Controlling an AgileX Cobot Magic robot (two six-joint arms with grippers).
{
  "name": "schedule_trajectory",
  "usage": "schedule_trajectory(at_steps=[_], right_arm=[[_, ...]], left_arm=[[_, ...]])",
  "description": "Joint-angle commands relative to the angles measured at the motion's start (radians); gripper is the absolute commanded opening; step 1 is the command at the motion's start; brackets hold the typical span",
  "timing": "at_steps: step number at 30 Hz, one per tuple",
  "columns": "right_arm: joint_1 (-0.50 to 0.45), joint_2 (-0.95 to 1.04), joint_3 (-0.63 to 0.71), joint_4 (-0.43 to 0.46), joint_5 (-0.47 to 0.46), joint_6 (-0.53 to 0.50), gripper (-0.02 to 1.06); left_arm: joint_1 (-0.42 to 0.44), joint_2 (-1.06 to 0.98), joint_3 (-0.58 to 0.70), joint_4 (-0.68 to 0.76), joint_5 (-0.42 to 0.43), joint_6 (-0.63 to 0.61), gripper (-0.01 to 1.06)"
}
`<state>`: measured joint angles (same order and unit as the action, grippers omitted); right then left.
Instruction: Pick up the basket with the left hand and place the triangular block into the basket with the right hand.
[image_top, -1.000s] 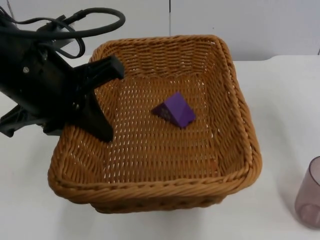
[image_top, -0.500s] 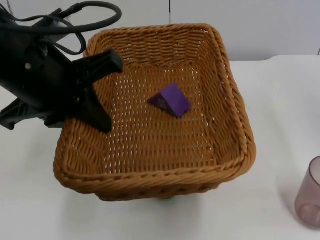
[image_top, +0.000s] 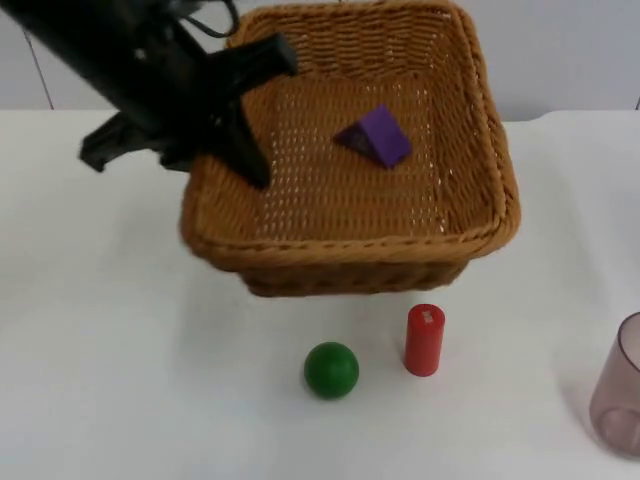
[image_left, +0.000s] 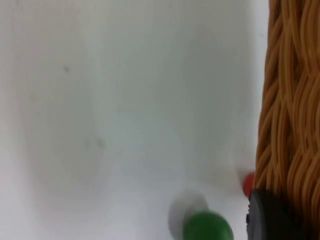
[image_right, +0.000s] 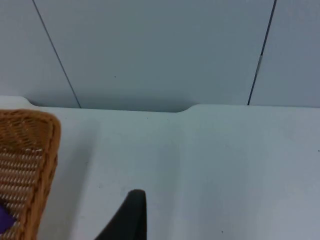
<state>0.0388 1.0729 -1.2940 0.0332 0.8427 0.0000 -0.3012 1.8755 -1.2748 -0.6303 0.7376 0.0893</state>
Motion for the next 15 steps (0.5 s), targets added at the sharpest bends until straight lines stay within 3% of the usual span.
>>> schedule_trajectory(at_steps=[1,6,15], right_arm=[[-0.006,-0.008,0.001,-0.003,0.001,-0.017,1.05],[-0.006,-0.008,0.001,-0.004,0.003,-0.020,1.05],[-0.006,-0.008,0.001,-0.004,-0.002,-0.032,1.05]], left_arm=[[0.000,0.080,-0.081,-0.017,0.010,-0.009,0.00],[0.022,0.206,-0.220,-0.011,0.055,0.009,0.00],[0.059,0.332,-0.375,0.041,0.061,-0.023,0.00]])
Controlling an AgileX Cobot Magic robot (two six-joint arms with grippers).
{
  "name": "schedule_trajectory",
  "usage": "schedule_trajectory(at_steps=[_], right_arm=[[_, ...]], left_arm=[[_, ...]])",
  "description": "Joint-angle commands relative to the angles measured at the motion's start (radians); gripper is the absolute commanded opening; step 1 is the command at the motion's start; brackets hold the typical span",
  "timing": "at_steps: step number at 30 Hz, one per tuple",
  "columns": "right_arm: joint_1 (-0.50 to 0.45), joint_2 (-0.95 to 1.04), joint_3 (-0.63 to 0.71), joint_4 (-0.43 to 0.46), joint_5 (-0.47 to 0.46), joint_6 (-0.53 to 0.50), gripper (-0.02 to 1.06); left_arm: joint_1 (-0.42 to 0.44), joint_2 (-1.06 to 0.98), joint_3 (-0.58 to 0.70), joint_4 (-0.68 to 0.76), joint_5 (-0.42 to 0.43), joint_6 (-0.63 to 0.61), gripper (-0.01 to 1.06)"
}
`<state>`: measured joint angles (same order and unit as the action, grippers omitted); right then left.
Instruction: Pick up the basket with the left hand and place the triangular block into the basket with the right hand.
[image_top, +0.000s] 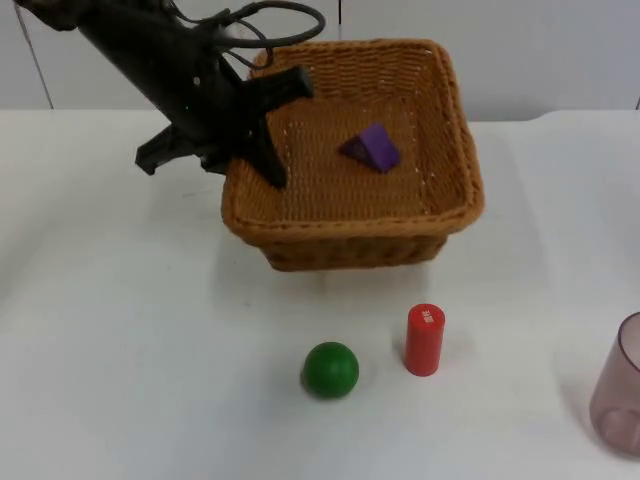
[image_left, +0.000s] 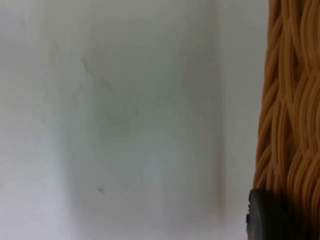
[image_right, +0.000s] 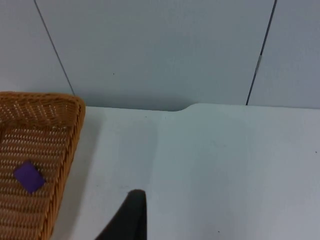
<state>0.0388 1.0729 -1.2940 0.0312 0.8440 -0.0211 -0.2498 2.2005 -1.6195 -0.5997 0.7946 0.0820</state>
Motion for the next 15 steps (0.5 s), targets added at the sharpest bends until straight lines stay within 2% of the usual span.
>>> schedule_trajectory(at_steps=[1,6,15], right_arm=[[-0.006,-0.008,0.001,-0.002,-0.003,-0.013,1.05],[-0.006,-0.008,0.001,-0.002,-0.003,-0.013,1.05],[-0.006,-0.008,0.001,-0.002,-0.003,-0.013,1.05]], left_arm=[[0.008,0.018,-0.044,0.034,0.006,-0.024,0.00],[0.029,0.063,-0.087,0.099,-0.015,-0.062,0.00],[0.041,0.120,-0.101,0.099,-0.027,-0.063,0.00]])
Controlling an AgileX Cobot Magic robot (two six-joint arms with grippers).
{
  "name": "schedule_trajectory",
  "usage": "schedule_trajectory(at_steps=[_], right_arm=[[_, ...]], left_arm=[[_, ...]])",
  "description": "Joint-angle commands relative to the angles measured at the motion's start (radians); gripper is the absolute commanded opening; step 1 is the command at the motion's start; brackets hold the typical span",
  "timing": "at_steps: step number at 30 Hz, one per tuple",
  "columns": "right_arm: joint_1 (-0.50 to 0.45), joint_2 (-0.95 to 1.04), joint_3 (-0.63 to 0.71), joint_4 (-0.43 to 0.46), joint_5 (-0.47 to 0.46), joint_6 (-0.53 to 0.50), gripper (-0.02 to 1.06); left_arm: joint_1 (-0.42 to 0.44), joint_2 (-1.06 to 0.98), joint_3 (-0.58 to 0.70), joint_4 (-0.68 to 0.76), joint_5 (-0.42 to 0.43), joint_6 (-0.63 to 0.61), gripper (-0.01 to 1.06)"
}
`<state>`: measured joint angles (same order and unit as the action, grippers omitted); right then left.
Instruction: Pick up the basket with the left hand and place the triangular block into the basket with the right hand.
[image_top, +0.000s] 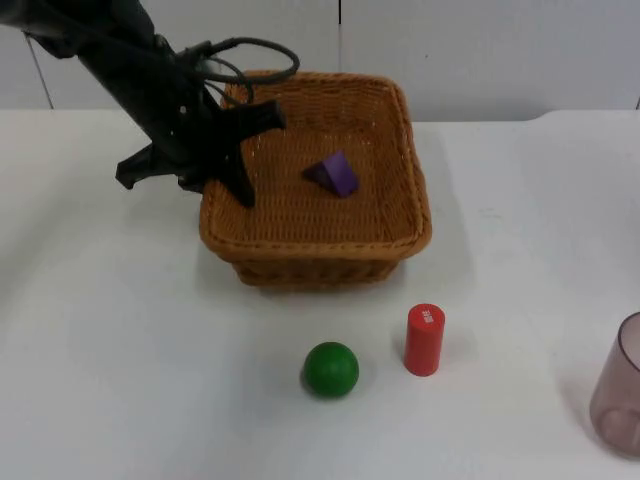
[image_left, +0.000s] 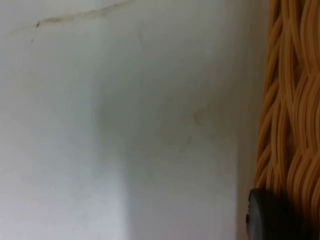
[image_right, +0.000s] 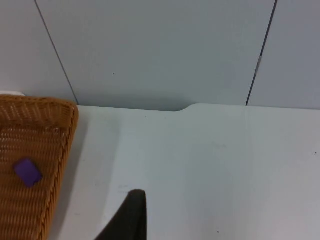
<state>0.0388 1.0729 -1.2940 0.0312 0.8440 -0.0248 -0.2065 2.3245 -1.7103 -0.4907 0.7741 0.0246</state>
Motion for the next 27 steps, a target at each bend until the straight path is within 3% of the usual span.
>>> schedule_trajectory(at_steps=[1,27], right_arm=[[-0.006,-0.008,0.001,-0.002,-0.003,-0.011,1.05],[-0.006,-0.008,0.001,-0.002,-0.003,-0.013,1.05]], left_arm=[[-0.002,0.003,-0.010,-0.010,-0.005,-0.003,0.00],[-0.002,0.050,-0.010,-0.044,0.045,0.035,0.00]])
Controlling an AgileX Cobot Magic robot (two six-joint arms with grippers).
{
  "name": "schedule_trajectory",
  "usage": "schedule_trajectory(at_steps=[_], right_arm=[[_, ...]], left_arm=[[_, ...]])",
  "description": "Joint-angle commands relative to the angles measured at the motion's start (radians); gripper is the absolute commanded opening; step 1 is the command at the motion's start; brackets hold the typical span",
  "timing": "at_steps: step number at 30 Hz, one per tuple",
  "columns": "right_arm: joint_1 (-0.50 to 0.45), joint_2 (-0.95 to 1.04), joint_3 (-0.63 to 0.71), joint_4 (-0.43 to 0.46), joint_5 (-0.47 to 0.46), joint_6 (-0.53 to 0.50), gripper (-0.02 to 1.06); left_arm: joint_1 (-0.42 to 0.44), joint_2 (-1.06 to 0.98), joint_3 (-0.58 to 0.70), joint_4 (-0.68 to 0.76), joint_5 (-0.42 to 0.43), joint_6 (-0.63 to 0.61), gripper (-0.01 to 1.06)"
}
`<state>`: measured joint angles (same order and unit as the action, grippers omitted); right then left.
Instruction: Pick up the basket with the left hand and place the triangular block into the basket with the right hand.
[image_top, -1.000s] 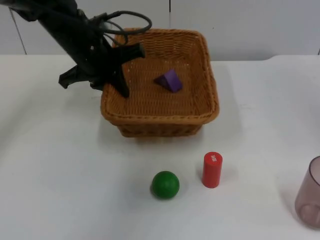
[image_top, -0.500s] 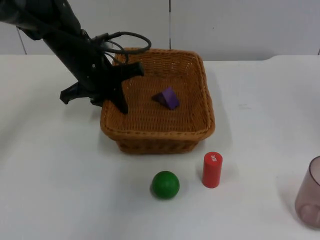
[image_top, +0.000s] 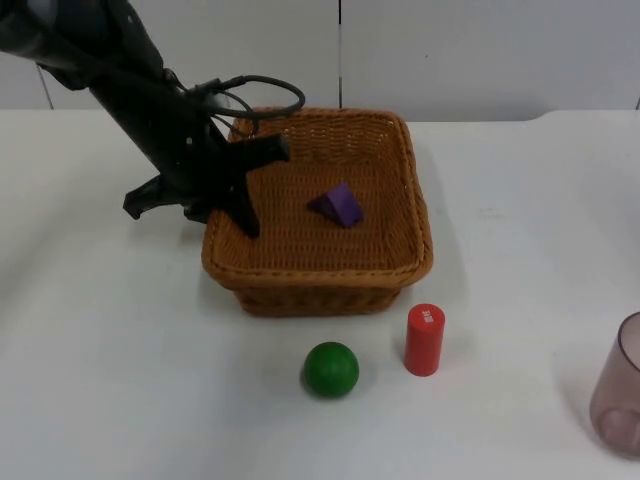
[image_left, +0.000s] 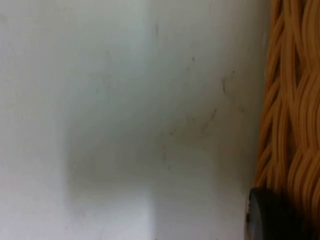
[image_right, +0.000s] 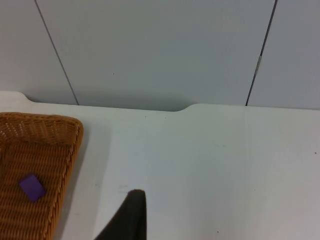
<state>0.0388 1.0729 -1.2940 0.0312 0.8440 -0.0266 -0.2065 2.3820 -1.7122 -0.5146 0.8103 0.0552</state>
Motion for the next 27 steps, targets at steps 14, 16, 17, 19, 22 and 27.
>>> schedule_trajectory(at_steps=[14,16,17,19,22,27], right_arm=[[-0.006,-0.008,0.001,-0.001,0.003,-0.012,1.05],[-0.006,-0.008,0.001,-0.001,0.005,-0.012,1.05],[-0.006,-0.008,0.001,-0.001,0.005,-0.012,1.05],[-0.006,-0.008,0.001,0.001,0.005,-0.012,1.05],[-0.006,-0.008,0.001,0.001,0.005,-0.012,1.05],[-0.006,-0.008,0.001,0.001,0.005,-0.012,1.05]], left_arm=[[-0.002,-0.045,-0.008,0.005,-0.011,0.001,0.49],[-0.002,-0.060,-0.008,0.028,-0.010,0.001,0.81],[-0.002,-0.072,-0.008,0.031,-0.005,0.001,0.96],[-0.002,-0.083,-0.008,0.045,-0.002,0.003,1.05],[-0.002,-0.147,-0.008,0.138,0.036,-0.009,1.05],[-0.002,-0.249,-0.006,0.282,0.083,-0.071,1.05]])
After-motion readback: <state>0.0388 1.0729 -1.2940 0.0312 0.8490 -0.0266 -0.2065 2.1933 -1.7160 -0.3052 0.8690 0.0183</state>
